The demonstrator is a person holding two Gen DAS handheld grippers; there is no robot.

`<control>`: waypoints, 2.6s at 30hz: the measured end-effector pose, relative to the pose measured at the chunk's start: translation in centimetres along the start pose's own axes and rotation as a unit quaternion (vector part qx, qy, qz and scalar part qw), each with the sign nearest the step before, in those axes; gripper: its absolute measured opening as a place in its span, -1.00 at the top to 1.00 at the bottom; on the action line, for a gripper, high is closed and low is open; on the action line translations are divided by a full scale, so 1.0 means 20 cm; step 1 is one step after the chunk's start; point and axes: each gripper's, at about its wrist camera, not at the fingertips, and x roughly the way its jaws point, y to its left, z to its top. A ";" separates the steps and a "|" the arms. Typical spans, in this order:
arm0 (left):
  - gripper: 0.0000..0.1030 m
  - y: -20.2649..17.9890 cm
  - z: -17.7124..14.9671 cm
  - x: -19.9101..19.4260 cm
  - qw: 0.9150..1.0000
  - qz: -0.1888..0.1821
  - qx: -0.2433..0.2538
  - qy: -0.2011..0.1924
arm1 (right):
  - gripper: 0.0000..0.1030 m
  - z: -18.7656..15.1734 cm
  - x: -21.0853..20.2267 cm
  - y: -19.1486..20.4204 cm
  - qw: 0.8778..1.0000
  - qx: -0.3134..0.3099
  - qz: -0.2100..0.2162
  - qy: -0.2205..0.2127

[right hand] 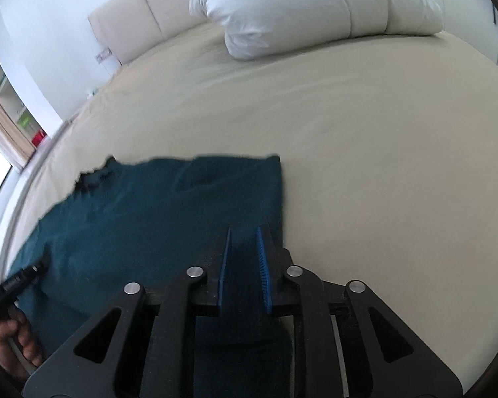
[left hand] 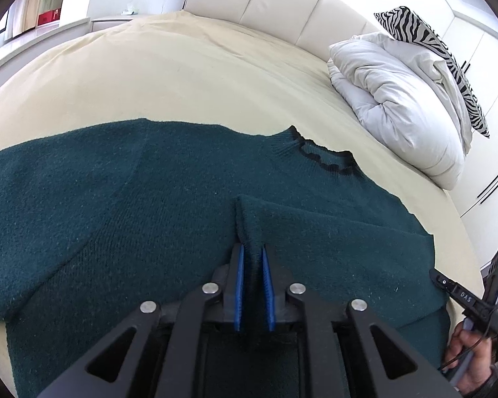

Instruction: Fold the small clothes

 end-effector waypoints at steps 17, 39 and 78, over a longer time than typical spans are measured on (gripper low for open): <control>-0.16 0.63 -0.19 -0.78 0.984 0.006 -0.151 -0.097 | -0.89 -0.22 -0.89 0.28 0.970 -0.026 -0.011 -0.243; -0.05 1.87 -0.59 -1.17 0.767 -0.069 -0.584 -0.257 | -0.96 -0.57 -0.94 1.10 0.976 -0.037 0.165 -0.136; -0.57 -0.10 -0.50 -0.53 0.987 0.117 0.110 -0.030 | -0.54 -0.56 -0.36 0.56 0.955 0.083 0.274 0.077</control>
